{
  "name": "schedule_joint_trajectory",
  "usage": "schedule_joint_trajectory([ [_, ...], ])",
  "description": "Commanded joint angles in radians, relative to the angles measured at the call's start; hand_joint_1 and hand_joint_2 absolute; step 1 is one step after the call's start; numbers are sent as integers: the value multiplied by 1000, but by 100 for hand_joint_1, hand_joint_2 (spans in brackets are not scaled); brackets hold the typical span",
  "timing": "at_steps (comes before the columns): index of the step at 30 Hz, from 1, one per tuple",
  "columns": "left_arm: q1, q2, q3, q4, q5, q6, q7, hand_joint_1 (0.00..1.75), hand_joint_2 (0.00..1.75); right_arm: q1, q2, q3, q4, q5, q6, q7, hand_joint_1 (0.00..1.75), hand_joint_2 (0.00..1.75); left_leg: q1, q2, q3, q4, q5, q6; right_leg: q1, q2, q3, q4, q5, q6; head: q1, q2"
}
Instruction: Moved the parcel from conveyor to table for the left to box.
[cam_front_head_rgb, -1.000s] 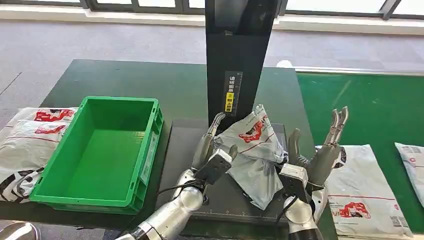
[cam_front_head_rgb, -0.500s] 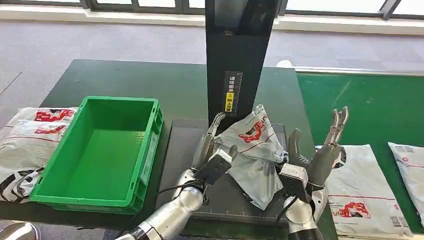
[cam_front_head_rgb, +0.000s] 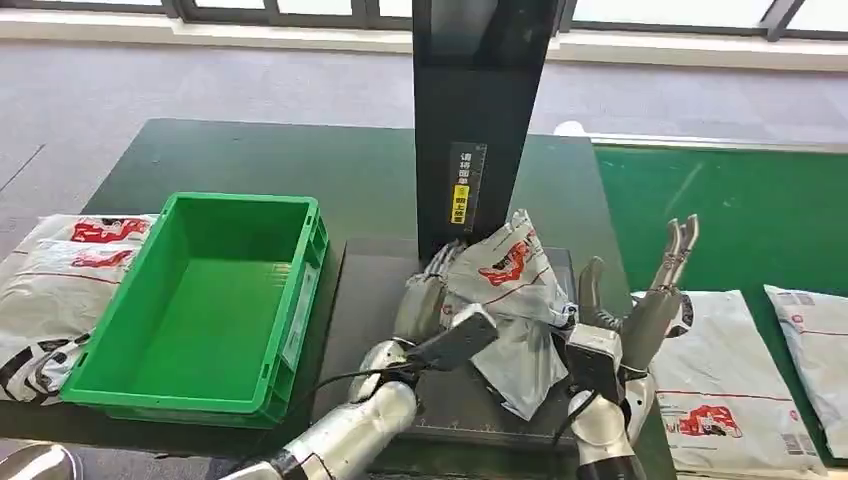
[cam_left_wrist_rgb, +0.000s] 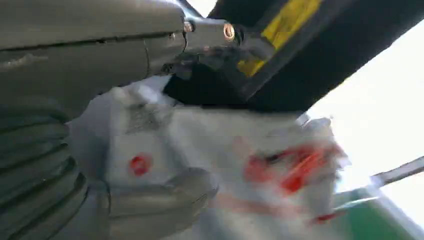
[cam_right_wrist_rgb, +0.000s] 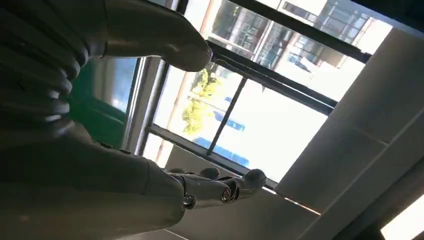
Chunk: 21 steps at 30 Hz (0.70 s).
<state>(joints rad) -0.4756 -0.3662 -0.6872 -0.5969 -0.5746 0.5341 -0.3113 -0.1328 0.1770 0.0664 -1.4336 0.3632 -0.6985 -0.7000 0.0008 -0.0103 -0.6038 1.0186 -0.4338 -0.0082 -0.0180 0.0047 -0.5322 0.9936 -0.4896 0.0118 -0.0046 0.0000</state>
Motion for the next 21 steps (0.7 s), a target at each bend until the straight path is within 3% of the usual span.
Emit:
schedule_joint_trajectory([
  [1, -55, 17, -226, 171, 4, 24, 46, 0, 175, -48, -3, -28, 90, -12, 0, 2, 0, 175, 0, 3, 2, -2, 0, -1, 0, 1, 2, -3, 1, -1, 0, 0],
  [21, -60, 17, -233, 174, 10, 25, 50, 0, 175, -47, -4, -28, 90, -13, 1, 2, 0, 175, 0, 1, 1, -1, 0, -1, 1, 0, 1, -2, 0, -1, 0, 0],
])
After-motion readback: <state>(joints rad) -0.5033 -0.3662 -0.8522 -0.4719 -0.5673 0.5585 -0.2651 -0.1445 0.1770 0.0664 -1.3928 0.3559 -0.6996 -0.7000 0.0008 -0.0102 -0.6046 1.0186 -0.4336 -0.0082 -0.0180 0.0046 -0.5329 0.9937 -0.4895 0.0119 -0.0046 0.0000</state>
